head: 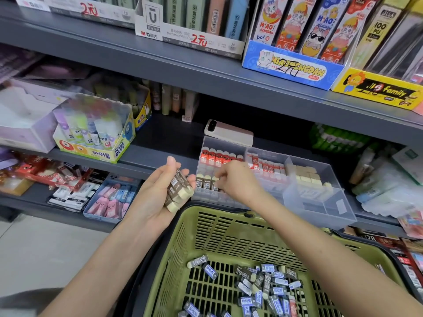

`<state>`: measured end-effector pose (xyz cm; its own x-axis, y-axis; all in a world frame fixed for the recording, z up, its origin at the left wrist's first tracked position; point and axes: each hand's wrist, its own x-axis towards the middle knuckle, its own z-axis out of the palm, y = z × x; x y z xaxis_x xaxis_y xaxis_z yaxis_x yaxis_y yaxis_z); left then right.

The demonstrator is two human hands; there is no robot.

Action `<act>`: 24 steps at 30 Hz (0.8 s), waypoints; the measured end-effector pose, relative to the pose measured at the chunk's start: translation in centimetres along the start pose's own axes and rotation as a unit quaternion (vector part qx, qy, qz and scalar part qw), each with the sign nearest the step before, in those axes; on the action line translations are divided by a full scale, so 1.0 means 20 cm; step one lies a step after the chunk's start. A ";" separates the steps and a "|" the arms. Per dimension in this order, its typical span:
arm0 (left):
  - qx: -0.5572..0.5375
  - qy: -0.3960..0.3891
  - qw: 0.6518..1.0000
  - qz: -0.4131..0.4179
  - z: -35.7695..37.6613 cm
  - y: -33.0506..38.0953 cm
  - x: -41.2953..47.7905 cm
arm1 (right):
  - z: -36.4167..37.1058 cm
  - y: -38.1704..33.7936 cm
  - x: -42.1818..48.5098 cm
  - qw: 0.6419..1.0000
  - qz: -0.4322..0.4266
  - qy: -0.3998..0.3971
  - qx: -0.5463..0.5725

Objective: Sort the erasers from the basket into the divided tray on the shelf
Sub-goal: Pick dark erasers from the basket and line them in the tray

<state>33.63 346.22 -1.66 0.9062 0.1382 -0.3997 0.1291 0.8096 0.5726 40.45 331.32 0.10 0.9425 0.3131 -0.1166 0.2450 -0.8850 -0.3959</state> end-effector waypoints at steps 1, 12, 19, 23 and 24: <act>-0.005 -0.002 1.000 -0.001 0.00 0.00 0.00 | -0.01 -0.01 -0.02 1.000 -0.010 0.025 -0.012; 0.021 -0.038 0.999 -0.003 0.01 -0.01 -0.01 | -0.04 -0.17 -0.32 0.945 -0.264 0.164 0.104; -0.049 -0.026 0.998 -0.036 0.01 0.02 0.00 | -0.28 0.03 -0.15 0.927 -0.046 0.127 0.351; -0.047 -0.023 0.998 -0.045 0.01 0.02 0.00 | -0.30 0.13 -0.06 0.985 -0.014 -0.037 0.165; -0.046 -0.022 0.998 -0.047 0.02 0.02 0.00 | -0.28 0.12 -0.05 0.987 -0.011 -0.076 0.137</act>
<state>33.78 346.29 -1.23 0.9090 0.0344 -0.4155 0.1794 0.8672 0.4644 41.39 326.91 4.40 0.8874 0.3975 -0.2333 0.1737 -0.7572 -0.6297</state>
